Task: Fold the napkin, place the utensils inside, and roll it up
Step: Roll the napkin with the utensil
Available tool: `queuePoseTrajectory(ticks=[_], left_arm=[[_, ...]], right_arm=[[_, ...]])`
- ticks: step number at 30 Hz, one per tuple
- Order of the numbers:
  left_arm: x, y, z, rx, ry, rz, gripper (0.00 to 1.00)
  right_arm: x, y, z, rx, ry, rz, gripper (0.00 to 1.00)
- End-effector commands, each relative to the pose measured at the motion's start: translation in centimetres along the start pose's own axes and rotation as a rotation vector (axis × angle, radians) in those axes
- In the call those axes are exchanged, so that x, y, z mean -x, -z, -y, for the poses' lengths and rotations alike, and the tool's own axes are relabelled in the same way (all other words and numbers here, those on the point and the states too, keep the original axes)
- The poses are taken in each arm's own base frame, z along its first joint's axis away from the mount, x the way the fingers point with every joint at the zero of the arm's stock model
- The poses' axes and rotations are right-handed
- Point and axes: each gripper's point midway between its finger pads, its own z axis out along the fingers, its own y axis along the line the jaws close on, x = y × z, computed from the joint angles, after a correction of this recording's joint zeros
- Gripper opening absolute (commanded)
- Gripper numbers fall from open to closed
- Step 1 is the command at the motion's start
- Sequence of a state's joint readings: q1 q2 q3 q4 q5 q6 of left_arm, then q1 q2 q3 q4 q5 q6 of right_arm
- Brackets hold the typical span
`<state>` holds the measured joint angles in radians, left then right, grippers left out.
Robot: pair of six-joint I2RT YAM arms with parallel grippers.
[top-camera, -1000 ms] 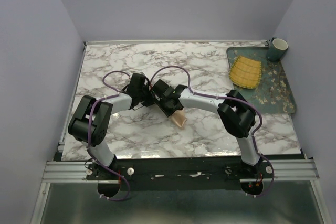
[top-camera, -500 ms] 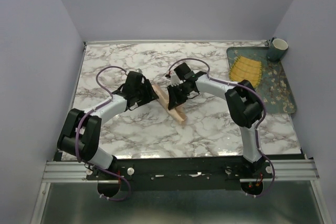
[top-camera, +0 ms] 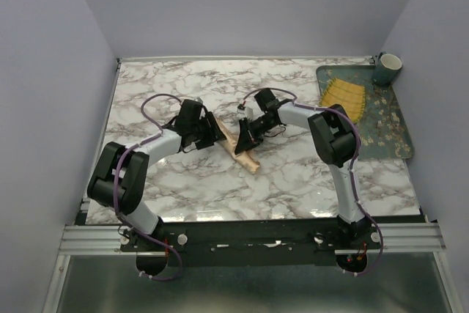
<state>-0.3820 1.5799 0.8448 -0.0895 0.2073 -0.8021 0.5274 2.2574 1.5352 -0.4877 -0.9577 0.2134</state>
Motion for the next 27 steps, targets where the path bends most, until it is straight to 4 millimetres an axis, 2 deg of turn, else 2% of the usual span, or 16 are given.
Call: queuePoseTrajectory(ticks=[1,7,13,14,15,18,19,20,22,24,25,26,27], left_arm=[[0.8,-1.0,2.6,-0.081,0.007,-0.013,0.65],[0.1,-3.1,0.6,-0.012,0.042,-0.040,0.62],[0.4,-4.0,-0.6,0.037,0.051,-0.016,0.59],[0.3,-4.1,-0.7,0.041,0.051,-0.019,0.59],[0.2,-4.1,-0.7,0.039,0.051,-0.019,0.58],[0.2,-3.9,-0.8,0.035,0.055,-0.016,0.57],[0.0,-3.9,-0.9,0.037,0.056,-0.018,0.57],[0.0,-3.9,-0.8,0.036,0.055,-0.018,0.57],[0.0,-3.8,-0.8,0.034,0.054,-0.019,0.57],[-0.1,-3.7,-0.8,0.033,0.052,-0.021,0.56],[-0.1,-3.7,-0.9,0.034,0.052,-0.022,0.56],[0.0,-3.7,-0.8,0.033,0.051,-0.018,0.56],[-0.1,-3.7,-0.9,0.034,0.052,-0.022,0.56]], right_arm=[[-0.7,-0.4,1.2,0.029,-0.031,-0.025,0.28],[-0.3,-0.2,1.7,0.004,-0.024,-0.020,0.34],[0.6,1.7,2.1,-0.161,0.038,-0.022,0.38],[0.3,2.1,2.0,-0.184,0.029,-0.036,0.41],[0.7,2.8,1.3,-0.203,0.060,-0.021,0.43],[0.7,4.0,0.8,-0.299,0.085,-0.010,0.53],[1.1,5.0,0.4,-0.357,0.111,0.017,0.55],[1.1,5.0,-0.2,-0.382,0.131,0.021,0.61],[1.3,6.0,-0.6,-0.476,0.158,0.058,0.63],[1.1,5.8,-1.3,-0.553,0.195,0.060,0.66],[1.1,6.1,-0.9,-0.622,0.205,0.069,0.66],[0.9,5.7,-2.1,-0.635,0.239,0.077,0.66],[0.9,5.5,-2.5,-0.655,0.247,0.086,0.66]])
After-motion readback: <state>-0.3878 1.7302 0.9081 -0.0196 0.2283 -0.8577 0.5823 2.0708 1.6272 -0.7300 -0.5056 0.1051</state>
